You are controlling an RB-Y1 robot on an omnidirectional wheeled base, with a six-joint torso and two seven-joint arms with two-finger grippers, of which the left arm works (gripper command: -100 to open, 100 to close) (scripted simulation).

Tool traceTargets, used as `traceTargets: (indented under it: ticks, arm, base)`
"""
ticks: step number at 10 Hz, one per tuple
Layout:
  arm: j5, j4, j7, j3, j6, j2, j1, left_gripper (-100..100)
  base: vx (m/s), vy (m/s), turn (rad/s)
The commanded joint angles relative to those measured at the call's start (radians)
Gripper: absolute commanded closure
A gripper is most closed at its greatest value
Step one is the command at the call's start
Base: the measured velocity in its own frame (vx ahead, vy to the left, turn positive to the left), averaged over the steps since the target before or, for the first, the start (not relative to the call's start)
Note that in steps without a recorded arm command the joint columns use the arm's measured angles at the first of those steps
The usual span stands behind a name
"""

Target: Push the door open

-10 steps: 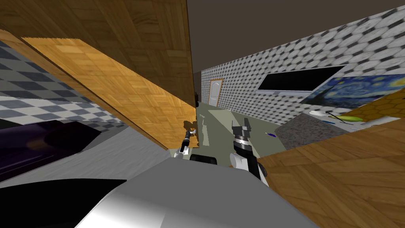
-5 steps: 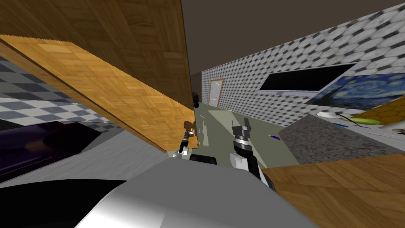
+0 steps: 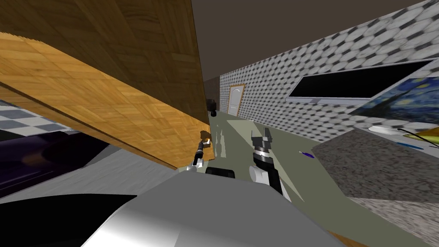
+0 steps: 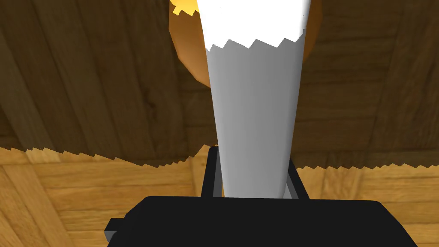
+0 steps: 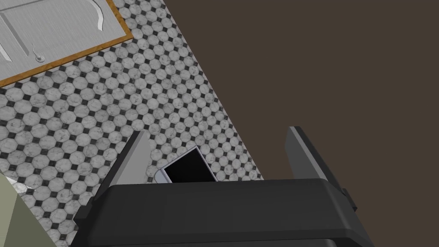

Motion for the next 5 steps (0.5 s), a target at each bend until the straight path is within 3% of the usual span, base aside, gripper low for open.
traceTargets:
  ticks: [1, 3, 4, 5]
  arm:
    - [0.014, -0.003, -0.011, 0.029, -0.002, -0.003, -0.009, 100]
    - [0.024, -0.004, -0.02, 0.045, -0.002, -0.042, -0.009, 100]
    - [0.025, -0.004, -0.021, 0.048, -0.002, -0.05, -0.009, 100]
    - [0.029, 0.012, -0.019, 0.057, -0.014, -0.025, -0.02, 100]
  base:
    - [0.231, -0.076, 0.096]
    - [0.133, -0.139, 0.115]
    - [0.032, -0.157, 0.053]
    - [0.0, -0.048, 0.052]
